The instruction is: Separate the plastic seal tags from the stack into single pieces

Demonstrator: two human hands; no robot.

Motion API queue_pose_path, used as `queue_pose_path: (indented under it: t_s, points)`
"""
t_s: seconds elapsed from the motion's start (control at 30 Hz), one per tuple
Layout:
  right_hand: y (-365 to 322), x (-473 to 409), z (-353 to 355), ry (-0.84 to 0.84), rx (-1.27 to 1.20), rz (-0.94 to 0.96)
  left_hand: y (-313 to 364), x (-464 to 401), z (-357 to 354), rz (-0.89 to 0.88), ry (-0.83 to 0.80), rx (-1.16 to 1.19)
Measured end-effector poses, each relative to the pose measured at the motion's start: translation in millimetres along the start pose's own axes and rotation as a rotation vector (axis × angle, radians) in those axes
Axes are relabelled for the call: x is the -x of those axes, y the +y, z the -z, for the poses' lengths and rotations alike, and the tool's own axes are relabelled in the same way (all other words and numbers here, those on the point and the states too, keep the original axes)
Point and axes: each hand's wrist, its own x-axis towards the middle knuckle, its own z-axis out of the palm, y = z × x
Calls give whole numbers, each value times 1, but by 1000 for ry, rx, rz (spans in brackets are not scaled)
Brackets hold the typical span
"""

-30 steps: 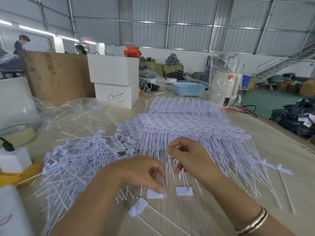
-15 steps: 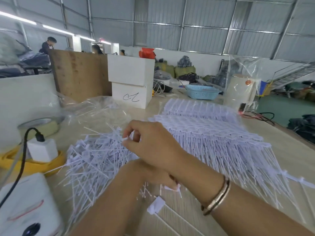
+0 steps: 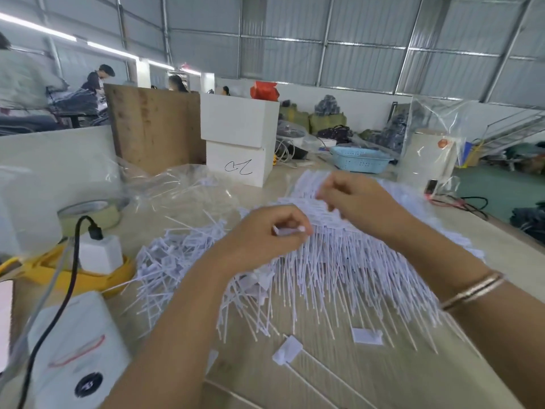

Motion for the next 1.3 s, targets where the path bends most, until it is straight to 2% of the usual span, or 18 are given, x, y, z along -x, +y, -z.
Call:
queue_pose_path:
  t_s: [0.03, 0.1, 0.17, 0.2, 0.23, 0.33, 0.4, 0.5, 0.57, 0.63, 0.73, 0.8, 0.87, 0.93, 1.0, 1.1, 1.2, 1.3]
  points:
    - [12, 9, 9, -119, 123, -66, -3, 1, 5, -17, 83, -20]
    - [29, 30, 12, -536, 400, -164, -8, 3, 8, -12, 205, -139]
    - [38, 52, 0, -926, 638, -232, -18, 3, 6, 81, 319, -459]
    - [42, 60, -7, -1023, 713, -239, -24, 2, 4, 164, 381, -658]
    - [45, 66, -13, -1043, 756, -241, -31, 3, 4, 251, 428, -811]
    - [49, 70, -20, -974, 835, -252, -47, 5, 1, 485, 369, -985]
    - [49, 70, -19, -966, 852, -249, -56, 5, -2, 529, 347, -1090]
    - [45, 69, -13, -976, 728, -202, -63, 4, 1, 525, 404, -1131]
    - [41, 66, -5, -986, 580, -200, -66, 2, 3, 452, 457, -1066]
    - [37, 57, 4, -990, 321, -203, -64, -1, -1, 288, 515, -978]
    - [28, 38, 9, -851, -30, -182, -51, -6, -13, 38, 552, -825]
    - [22, 24, -1, -724, -160, -169, -43, -7, -19, -26, 581, -656]
    - [16, 12, -23, -671, -168, -147, -37, -6, -20, -9, 591, -452]
    - [14, 4, -44, -629, -11, -110, -35, -3, -23, 99, 474, -380]
    - [22, -1, -52, -515, 72, -94, -36, 0, -29, 179, 295, -519]
    - [39, 1, -44, -322, 25, -157, -33, 5, -41, 214, 57, -667]
    - [56, 14, -30, -342, 55, -174, -27, 7, -61, 217, -188, -722]
    - [59, 35, -15, -421, 116, -161, -23, 6, -81, 195, -309, -868]
